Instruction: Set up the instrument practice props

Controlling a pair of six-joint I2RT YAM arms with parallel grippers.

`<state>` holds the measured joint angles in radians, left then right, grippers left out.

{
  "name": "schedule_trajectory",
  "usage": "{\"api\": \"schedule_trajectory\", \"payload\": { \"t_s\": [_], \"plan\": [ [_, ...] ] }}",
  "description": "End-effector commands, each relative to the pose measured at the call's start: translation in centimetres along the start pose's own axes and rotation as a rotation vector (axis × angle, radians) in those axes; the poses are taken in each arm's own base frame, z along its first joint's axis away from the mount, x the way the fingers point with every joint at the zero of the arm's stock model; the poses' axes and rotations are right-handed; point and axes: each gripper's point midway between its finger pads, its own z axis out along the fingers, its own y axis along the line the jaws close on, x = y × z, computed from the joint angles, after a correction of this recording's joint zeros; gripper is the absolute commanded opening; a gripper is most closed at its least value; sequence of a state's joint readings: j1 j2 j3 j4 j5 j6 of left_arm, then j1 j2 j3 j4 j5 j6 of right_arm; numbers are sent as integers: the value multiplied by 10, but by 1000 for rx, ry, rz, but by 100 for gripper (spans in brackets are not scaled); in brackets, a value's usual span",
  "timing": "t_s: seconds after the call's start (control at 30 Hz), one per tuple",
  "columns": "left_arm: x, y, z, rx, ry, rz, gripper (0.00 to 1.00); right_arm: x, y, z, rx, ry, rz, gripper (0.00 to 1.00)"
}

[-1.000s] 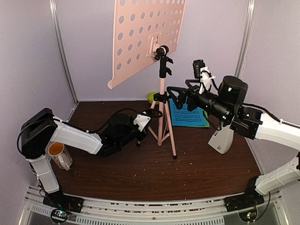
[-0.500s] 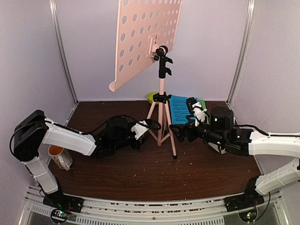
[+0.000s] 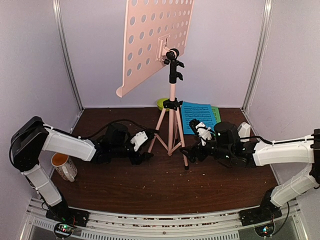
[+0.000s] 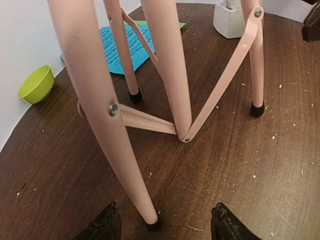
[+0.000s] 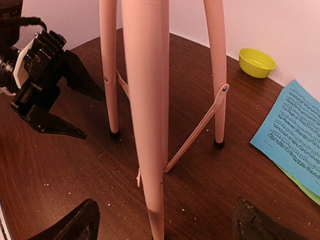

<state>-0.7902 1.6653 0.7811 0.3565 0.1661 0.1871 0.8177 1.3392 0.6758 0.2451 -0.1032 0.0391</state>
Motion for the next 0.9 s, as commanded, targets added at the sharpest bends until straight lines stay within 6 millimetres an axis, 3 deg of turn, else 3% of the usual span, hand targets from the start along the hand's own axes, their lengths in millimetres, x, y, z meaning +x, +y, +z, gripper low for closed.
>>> {"api": "schedule_trajectory", "payload": {
  "t_s": [0.0,0.17,0.47,0.63,0.87],
  "plan": [
    [-15,-1,8,95,-34,-58,63,5,5,9,-51,-2,-63,89],
    [-22,9,18,98,-24,-65,60,15,8,25,-78,25,-87,76],
    [-25,15,32,114,0,-65,54,21,5,43,-66,11,-103,68],
    [-22,13,33,126,9,-70,44,25,-1,47,-28,25,-121,55],
    [-13,13,27,104,25,-90,22,24,-4,47,-12,25,-118,35]
  ]
}}
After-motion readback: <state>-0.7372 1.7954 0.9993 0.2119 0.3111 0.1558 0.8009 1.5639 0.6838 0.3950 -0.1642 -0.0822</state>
